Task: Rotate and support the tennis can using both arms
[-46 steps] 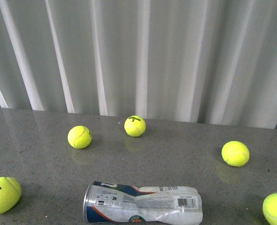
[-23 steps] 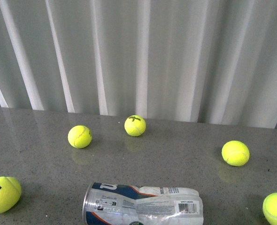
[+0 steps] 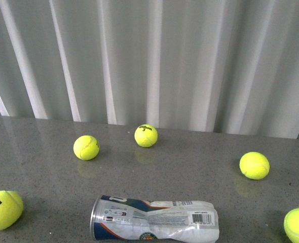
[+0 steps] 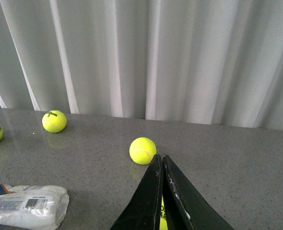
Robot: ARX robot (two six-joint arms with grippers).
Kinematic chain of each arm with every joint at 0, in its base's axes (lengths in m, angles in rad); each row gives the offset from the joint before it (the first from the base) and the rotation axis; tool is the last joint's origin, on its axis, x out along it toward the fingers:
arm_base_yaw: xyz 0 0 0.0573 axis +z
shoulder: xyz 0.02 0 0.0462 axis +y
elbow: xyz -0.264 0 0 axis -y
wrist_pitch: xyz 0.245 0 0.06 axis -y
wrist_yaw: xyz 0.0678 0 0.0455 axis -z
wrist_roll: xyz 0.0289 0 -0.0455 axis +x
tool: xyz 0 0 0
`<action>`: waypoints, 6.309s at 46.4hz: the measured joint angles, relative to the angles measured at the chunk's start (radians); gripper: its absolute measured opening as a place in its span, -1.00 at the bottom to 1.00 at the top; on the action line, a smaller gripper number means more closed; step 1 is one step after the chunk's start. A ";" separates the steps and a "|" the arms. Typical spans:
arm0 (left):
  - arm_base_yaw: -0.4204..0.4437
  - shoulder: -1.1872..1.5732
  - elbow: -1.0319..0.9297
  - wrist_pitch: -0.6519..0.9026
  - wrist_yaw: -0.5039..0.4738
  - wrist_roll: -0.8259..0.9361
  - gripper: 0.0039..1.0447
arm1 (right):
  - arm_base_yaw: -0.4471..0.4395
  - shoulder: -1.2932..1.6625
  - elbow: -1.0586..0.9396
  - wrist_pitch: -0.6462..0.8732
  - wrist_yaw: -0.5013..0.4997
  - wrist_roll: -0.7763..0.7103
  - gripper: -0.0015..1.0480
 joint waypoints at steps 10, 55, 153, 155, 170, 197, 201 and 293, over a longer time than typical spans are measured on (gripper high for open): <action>0.000 0.000 0.000 0.000 0.000 0.000 0.88 | 0.000 -0.185 0.000 -0.190 0.000 0.000 -0.93; -0.071 0.690 0.359 0.070 -0.122 -0.182 0.88 | 0.000 -0.188 0.000 -0.195 -0.001 0.001 0.86; -0.364 1.941 0.914 -0.009 0.348 -0.249 -0.50 | 0.000 -0.189 0.000 -0.195 0.000 0.001 0.87; -0.361 1.940 0.914 -0.008 0.353 -0.249 -0.60 | 0.000 -0.189 0.000 -0.195 0.000 0.001 0.87; -0.322 1.833 0.967 -0.119 0.377 -0.150 -0.91 | 0.000 -0.189 0.000 -0.195 0.000 0.002 0.87; -0.343 1.760 1.597 -0.921 0.056 0.662 -0.94 | 0.000 -0.189 0.000 -0.195 0.000 0.002 0.87; -0.370 1.783 1.676 -1.006 -0.003 0.816 -0.94 | 0.000 -0.189 0.000 -0.195 0.000 0.001 0.87; -0.653 1.989 1.750 -0.979 -0.285 1.439 0.88 | 0.000 -0.189 0.000 -0.195 0.000 0.001 0.87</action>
